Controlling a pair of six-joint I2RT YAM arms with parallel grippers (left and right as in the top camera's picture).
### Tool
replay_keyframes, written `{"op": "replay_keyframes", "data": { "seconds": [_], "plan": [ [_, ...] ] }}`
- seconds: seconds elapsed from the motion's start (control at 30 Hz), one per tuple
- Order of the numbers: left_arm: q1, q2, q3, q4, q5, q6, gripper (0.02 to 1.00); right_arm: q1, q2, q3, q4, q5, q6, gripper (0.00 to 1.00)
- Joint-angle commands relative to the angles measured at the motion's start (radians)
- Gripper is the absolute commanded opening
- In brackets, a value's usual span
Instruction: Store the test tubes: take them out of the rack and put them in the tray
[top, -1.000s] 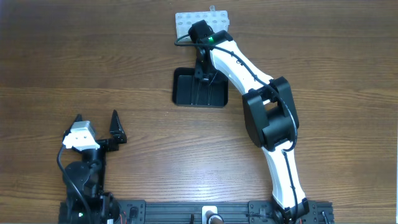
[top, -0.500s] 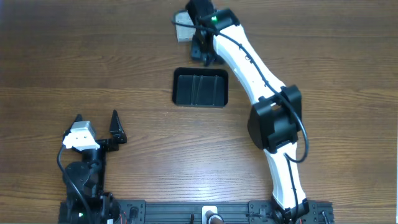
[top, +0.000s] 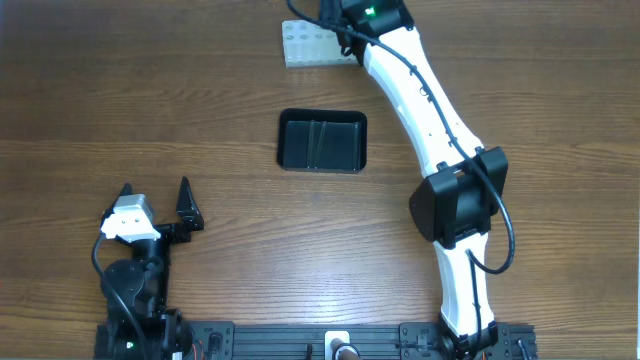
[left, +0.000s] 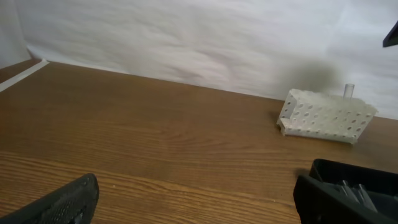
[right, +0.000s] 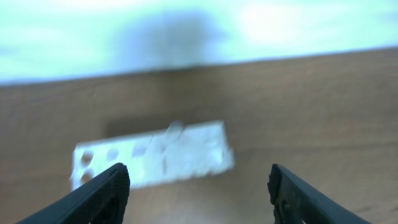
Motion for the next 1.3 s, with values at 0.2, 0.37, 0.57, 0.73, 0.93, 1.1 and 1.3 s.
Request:
{"op": "replay_keyframes", "data": {
  "seconds": [0.2,0.37,0.57,0.73,0.93,1.1,1.3],
  "plan": [
    [0.005,-0.009,-0.004,-0.003,0.013,0.014,0.996,-0.014,0.115,0.009,0.121,0.060,-0.060,0.774],
    [0.005,-0.009,-0.004,-0.003,0.013,0.015,0.998,-0.008,0.167,0.009,0.198,0.028,-0.131,0.785],
    [0.005,-0.009,-0.004,-0.003,0.013,0.014,0.998,-0.004,0.217,0.009,0.256,0.027,-0.195,0.785],
    [0.005,-0.009,-0.004,-0.003,0.013,0.014,0.998,-0.004,0.243,0.009,0.296,0.027,-0.213,0.779],
    [0.005,-0.009,-0.004,-0.003,0.013,0.015,0.996,-0.007,0.265,0.009,0.320,0.027,-0.212,0.770],
    [0.005,-0.009,-0.004,-0.003,0.013,0.015,0.998,-0.007,0.286,0.009,0.341,0.026,-0.212,0.759],
    [0.005,-0.009,-0.004,-0.003,0.013,0.015,0.998,-0.007,0.299,0.009,0.352,0.027,-0.213,0.663]
  ]
}}
